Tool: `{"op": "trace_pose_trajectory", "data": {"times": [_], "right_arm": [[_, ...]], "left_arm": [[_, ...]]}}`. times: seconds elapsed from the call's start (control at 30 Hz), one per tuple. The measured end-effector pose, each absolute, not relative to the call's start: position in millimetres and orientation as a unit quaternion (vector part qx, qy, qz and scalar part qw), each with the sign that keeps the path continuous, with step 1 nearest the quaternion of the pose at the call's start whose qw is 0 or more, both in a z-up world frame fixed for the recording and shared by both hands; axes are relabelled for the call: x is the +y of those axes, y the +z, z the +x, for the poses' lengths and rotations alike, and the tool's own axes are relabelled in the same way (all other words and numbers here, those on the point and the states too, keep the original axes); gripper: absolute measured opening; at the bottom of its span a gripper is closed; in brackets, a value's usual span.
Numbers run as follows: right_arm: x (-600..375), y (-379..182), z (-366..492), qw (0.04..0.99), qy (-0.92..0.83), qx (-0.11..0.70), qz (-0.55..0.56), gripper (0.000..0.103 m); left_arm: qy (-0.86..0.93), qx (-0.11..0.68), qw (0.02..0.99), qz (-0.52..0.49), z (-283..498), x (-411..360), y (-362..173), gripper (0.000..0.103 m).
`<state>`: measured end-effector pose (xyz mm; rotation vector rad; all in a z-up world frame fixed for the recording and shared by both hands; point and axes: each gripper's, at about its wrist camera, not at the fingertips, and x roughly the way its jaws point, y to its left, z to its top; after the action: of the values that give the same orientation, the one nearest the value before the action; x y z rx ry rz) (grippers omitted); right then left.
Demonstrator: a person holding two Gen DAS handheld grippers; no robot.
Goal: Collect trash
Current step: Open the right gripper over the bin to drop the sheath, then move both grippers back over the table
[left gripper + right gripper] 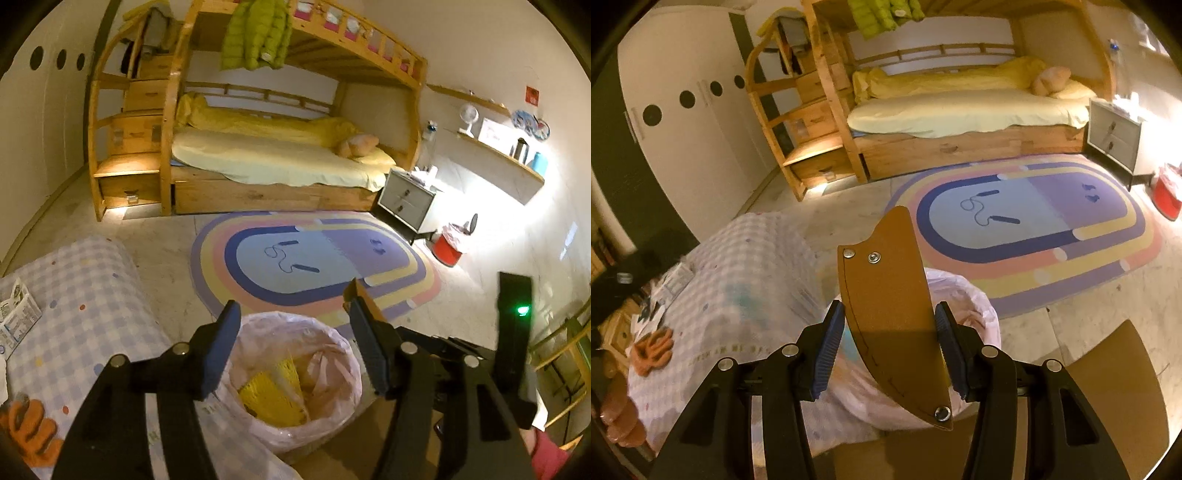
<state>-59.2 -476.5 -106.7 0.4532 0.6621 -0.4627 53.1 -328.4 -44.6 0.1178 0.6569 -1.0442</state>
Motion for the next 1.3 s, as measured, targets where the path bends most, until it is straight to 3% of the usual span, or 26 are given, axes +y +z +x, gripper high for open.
{"op": "trace_pose_trajectory", "data": {"times": [0.1, 0.73, 1.3], "right_arm": [[-483.6, -113.7, -48.9, 0.89, -0.221, 0.33, 0.226, 0.063], [-403.9, -56.1, -75.0, 0.914, -0.172, 0.308, 0.2, 0.063], [-247.2, -43.4, -4.9, 0.933, -0.017, 0.344, 0.101, 0.063]], "left_arm": [[-0.469, 0.31, 0.825, 0.059, 57.6, -321.0, -44.4, 0.061], [-0.364, 0.293, 0.882, 0.061, 52.5, -207.0, -25.6, 0.067], [-0.179, 0.32, 0.93, 0.043, 48.6, -27.2, -47.6, 0.079]]}}
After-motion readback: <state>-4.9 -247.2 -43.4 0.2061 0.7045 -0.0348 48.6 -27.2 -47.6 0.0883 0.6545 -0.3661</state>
